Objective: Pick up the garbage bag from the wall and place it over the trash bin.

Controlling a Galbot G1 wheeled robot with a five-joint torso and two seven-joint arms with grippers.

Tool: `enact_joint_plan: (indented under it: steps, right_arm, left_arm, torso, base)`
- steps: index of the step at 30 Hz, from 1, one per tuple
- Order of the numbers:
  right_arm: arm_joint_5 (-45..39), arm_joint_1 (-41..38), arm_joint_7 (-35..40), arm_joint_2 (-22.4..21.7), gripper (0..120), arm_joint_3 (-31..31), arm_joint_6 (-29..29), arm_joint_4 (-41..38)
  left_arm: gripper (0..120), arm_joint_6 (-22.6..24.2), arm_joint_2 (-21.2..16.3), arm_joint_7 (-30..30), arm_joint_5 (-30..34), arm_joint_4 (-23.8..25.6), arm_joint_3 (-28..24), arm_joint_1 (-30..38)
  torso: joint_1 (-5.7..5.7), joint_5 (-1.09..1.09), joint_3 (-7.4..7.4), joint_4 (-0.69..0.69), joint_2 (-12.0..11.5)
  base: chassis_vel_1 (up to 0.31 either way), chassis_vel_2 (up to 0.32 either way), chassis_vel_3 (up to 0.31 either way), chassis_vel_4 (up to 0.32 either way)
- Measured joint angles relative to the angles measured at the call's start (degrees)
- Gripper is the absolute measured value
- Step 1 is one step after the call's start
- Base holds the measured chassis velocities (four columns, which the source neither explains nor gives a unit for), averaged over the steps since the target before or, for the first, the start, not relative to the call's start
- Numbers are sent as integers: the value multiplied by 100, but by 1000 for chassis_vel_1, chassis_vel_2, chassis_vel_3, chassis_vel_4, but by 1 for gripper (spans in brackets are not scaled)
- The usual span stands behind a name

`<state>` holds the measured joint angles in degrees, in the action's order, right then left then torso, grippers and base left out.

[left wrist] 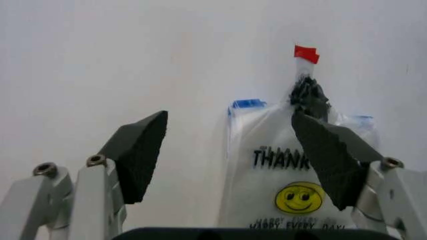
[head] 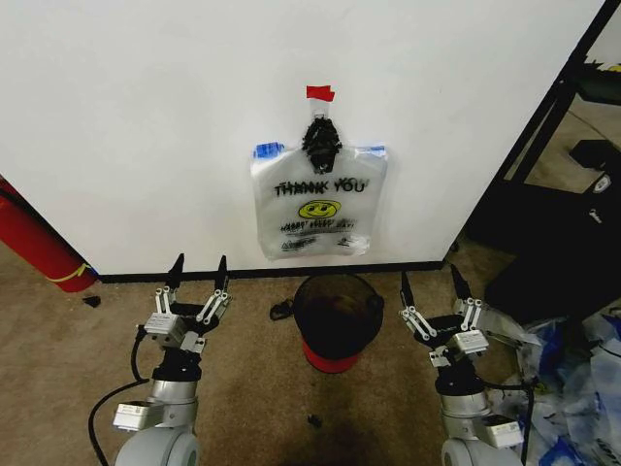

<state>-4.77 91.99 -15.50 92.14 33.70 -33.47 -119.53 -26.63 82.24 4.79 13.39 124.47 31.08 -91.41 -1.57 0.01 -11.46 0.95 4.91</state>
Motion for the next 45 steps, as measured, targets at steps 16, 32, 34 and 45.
enact_joint_plan:
  steps: [16,32,34,45]
  right_arm:
    - [19,-30,-25,0,100,-96,35,-9]
    - [10,-38,-66,0,100,-104,-55,11]
    - [10,-54,-64,0,100,-107,-60,11]
    - [25,-114,-51,0,100,-110,-38,-50]
  left_arm:
    - [100,-27,27,-18,-70,162,23,-201]
    - [100,-50,146,-26,-146,146,18,-255]
    - [100,-50,149,-26,-153,138,22,-254]
    - [100,-6,126,-36,-140,135,58,-198]
  torso:
    - [0,-1,0,0,0]
    - [-1,-1,0,0,0]
    - [-1,-1,0,0,0]
    - [-1,0,0,0,-1]
  base:
    - [0,0,0,0]
    - [0,0,0,0]
    - [0,0,0,0]
    - [0,0,0,0]
